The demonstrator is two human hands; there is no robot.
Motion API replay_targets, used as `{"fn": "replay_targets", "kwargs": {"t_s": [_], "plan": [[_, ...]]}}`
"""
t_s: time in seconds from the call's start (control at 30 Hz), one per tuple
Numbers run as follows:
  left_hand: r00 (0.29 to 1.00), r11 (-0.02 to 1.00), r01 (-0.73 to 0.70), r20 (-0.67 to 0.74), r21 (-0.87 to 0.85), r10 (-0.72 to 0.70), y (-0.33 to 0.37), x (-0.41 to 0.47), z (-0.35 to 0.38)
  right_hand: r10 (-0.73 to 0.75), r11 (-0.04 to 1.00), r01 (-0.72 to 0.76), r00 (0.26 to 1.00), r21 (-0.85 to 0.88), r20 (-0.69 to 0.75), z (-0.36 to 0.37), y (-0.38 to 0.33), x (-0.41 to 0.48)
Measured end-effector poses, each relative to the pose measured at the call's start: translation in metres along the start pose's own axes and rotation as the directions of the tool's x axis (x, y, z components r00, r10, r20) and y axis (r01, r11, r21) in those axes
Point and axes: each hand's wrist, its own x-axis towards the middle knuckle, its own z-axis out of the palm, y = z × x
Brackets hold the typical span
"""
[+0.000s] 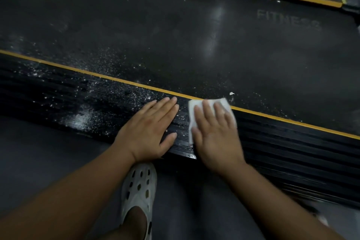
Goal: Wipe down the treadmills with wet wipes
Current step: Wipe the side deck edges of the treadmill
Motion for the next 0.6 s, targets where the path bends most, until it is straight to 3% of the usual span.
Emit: {"fn": "replay_targets", "kwargs": {"t_s": [0.1, 0.17, 0.3, 0.4, 0.5, 0.6], "plan": [[1.000, 1.000, -0.011, -0.013, 0.005, 0.012, -0.001, 0.002, 0.000, -0.244, 0.970, 0.243, 0.969, 0.013, 0.046, 0.000, -0.005, -0.034], [1.000, 1.000, -0.011, -0.007, 0.008, 0.011, 0.000, 0.000, 0.000, -0.221, 0.975, 0.222, 0.975, -0.014, 0.021, -0.003, 0.022, -0.045], [1.000, 1.000, -0.006, 0.013, -0.006, 0.006, 0.000, 0.001, 0.000, 0.033, 0.999, -0.034, 0.999, -0.018, -0.031, -0.003, 0.027, -0.008], [1.000, 1.000, 0.004, 0.008, -0.013, -0.004, 0.000, 0.001, 0.000, -0.163, 0.987, 0.163, 0.987, 0.007, 0.008, -0.001, 0.002, -0.014], [1.000, 1.000, -0.007, 0.001, -0.024, 0.007, -0.001, 0.001, 0.001, -0.373, 0.924, 0.366, 0.926, 0.110, 0.054, -0.009, 0.034, -0.035], [1.000, 1.000, -0.009, -0.002, -0.021, 0.009, -0.002, 0.001, 0.002, -0.310, 0.921, 0.306, 0.950, 0.240, -0.024, -0.015, 0.069, -0.024]]}}
